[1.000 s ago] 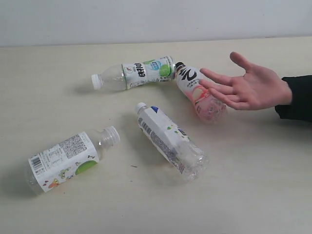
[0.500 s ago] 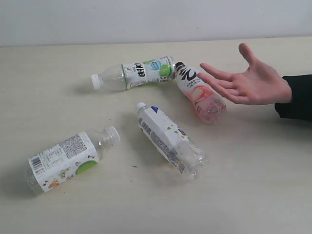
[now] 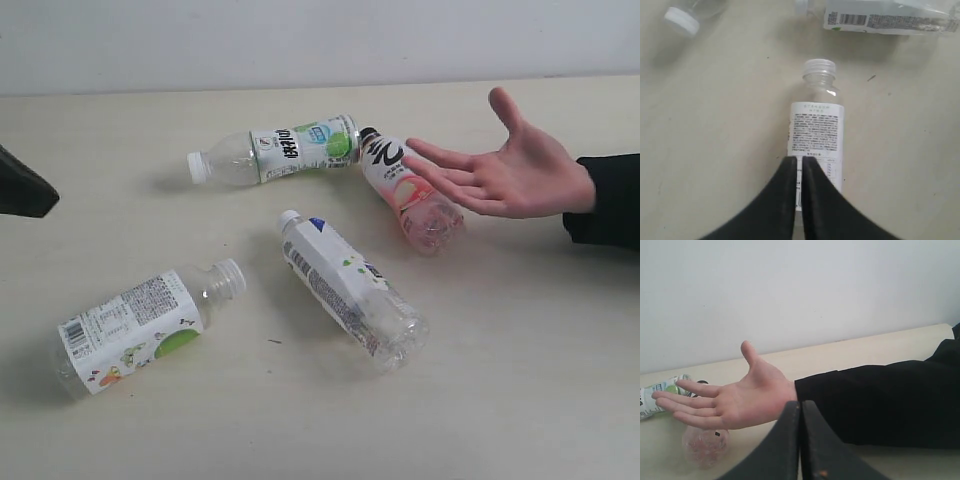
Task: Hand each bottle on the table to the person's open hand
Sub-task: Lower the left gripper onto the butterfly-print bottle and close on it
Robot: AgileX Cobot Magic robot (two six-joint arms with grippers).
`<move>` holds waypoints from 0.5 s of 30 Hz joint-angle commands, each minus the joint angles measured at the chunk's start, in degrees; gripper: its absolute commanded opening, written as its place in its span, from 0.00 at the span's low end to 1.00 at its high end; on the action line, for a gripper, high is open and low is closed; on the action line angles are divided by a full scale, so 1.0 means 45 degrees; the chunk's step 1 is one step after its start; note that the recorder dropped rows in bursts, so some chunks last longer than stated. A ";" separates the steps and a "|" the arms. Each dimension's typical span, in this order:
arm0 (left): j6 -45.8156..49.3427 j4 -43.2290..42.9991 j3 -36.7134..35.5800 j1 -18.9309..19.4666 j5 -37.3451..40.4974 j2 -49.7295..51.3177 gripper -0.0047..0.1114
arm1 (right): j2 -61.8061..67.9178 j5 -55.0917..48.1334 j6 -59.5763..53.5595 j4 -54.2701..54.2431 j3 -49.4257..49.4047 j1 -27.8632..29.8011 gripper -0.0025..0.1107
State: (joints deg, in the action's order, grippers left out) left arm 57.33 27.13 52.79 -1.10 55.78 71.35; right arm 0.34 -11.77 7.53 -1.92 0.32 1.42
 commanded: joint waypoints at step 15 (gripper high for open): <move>-0.2647 -0.2583 0.0070 -0.4058 -0.1288 0.2760 0.67 | -0.0077 0.0059 0.0014 -0.0022 -0.0072 -0.0018 0.03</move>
State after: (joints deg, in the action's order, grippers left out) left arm 49.34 17.87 52.79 -18.15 51.02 81.77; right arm 0.34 -11.77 7.53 -1.92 0.32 1.42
